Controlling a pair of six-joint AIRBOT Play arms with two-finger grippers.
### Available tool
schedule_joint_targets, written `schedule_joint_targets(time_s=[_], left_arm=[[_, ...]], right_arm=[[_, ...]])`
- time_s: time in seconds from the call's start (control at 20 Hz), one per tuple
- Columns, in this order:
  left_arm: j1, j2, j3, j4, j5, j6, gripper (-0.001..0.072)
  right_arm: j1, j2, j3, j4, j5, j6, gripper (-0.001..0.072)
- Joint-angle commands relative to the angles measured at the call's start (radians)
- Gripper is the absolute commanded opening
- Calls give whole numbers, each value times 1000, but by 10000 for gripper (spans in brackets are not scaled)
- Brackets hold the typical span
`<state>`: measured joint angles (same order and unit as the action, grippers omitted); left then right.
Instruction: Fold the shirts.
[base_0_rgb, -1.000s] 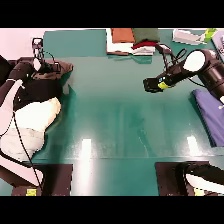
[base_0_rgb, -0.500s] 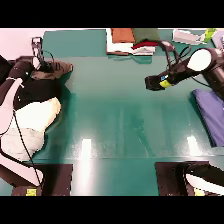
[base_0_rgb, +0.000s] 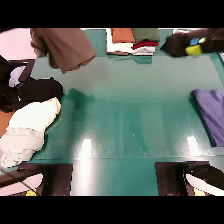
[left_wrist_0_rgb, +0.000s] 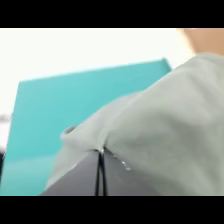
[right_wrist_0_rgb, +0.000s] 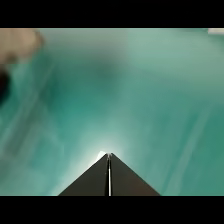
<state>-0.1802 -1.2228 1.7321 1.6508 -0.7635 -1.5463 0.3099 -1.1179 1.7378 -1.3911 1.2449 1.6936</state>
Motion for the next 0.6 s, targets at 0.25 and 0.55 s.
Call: schedule_joint_targets(time_s=[0.25,0.55], left_arm=[[-591,82,-14,-25,-222,63,22],[-816,-171,-13,-65,-236,89,30]], right_arm=[[-44,9,253,-153,34,-8,18],[-106,8,263,-153,145,-8,19]])
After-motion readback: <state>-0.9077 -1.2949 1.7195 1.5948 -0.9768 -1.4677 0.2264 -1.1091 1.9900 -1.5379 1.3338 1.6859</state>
